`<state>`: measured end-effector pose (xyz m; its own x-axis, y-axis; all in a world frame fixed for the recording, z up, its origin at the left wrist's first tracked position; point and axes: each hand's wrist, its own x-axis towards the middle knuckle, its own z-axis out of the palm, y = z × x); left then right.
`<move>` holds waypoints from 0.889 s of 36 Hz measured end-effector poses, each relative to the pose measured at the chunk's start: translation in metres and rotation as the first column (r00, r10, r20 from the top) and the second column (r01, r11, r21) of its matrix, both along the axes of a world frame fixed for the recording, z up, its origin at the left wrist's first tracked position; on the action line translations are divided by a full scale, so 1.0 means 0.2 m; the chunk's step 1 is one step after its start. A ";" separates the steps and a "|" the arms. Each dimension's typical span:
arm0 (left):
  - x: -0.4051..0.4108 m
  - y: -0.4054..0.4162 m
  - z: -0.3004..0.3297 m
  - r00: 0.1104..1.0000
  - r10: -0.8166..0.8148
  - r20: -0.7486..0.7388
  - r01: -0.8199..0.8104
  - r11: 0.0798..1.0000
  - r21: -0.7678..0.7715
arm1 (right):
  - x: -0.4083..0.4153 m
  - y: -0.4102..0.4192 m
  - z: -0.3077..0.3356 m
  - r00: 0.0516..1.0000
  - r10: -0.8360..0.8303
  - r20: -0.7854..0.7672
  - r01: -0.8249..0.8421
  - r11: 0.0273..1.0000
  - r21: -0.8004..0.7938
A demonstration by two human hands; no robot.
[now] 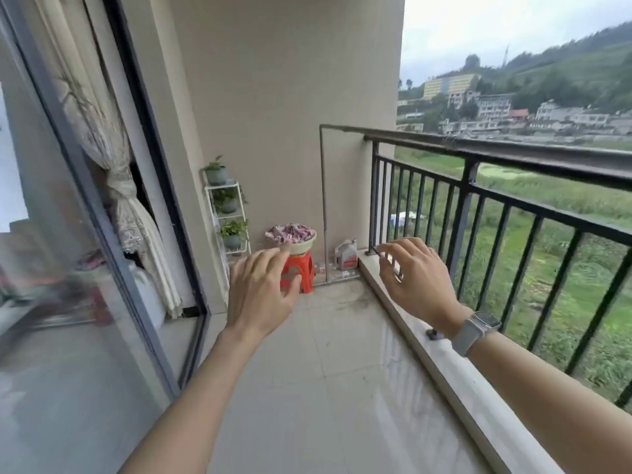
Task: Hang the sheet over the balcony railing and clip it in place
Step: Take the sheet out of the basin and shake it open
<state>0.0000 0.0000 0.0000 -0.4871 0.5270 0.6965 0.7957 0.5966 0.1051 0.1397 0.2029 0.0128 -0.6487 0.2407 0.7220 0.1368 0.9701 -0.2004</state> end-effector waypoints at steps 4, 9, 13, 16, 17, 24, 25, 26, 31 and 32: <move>-0.15 0.08 -0.30 0.989 0.057 0.134 -0.057 0.998 -0.004 | -0.18 0.10 -0.27 0.998 0.003 0.064 0.003 0.996 -0.086; -0.40 0.22 -0.67 0.960 0.131 0.248 -0.113 0.990 -0.086 | -0.46 0.30 -0.61 0.977 0.009 0.215 0.027 0.986 -0.164; -0.67 0.39 -0.86 0.906 0.219 0.362 -0.186 0.975 -0.125 | -0.70 0.52 -0.81 0.954 0.027 0.299 0.065 0.954 -0.294; -0.84 0.55 -0.95 0.816 0.278 0.506 -0.236 0.961 -0.148 | -0.89 0.68 -0.92 0.944 0.049 0.327 0.092 0.911 -0.402; -0.89 0.60 -0.97 0.791 0.287 0.541 -0.243 0.958 -0.154 | -0.96 0.73 -0.96 0.942 0.047 0.332 0.098 0.909 -0.406; -1.33 0.87 -1.07 0.727 0.351 0.590 -0.256 0.936 -0.241 | -1.55 0.97 -1.13 0.863 0.132 0.488 0.104 0.898 -0.427; -1.41 0.89 -1.08 0.728 0.356 0.586 -0.257 0.934 -0.249 | -1.64 1.00 -1.14 0.856 0.143 0.497 0.097 0.899 -0.426; -1.49 0.91 -1.10 0.726 0.364 0.584 -0.256 0.931 -0.262 | -1.74 1.03 -1.16 0.853 0.151 0.499 0.091 0.900 -0.426; -1.95 1.05 -1.22 0.696 0.382 0.608 -0.248 0.923 -0.295 | -2.24 1.19 -1.26 0.831 0.166 0.531 0.089 0.902 -0.422; -2.06 1.09 -1.24 0.693 0.380 0.613 -0.242 0.923 -0.298 | -2.35 1.22 -1.28 0.829 0.168 0.534 0.092 0.900 -0.426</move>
<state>-0.4126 0.2173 -0.2471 -0.9382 0.3418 0.0535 0.3351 0.8592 0.3868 -0.3294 0.4476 -0.2423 -0.9138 0.3985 0.0784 0.3137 0.8151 -0.4871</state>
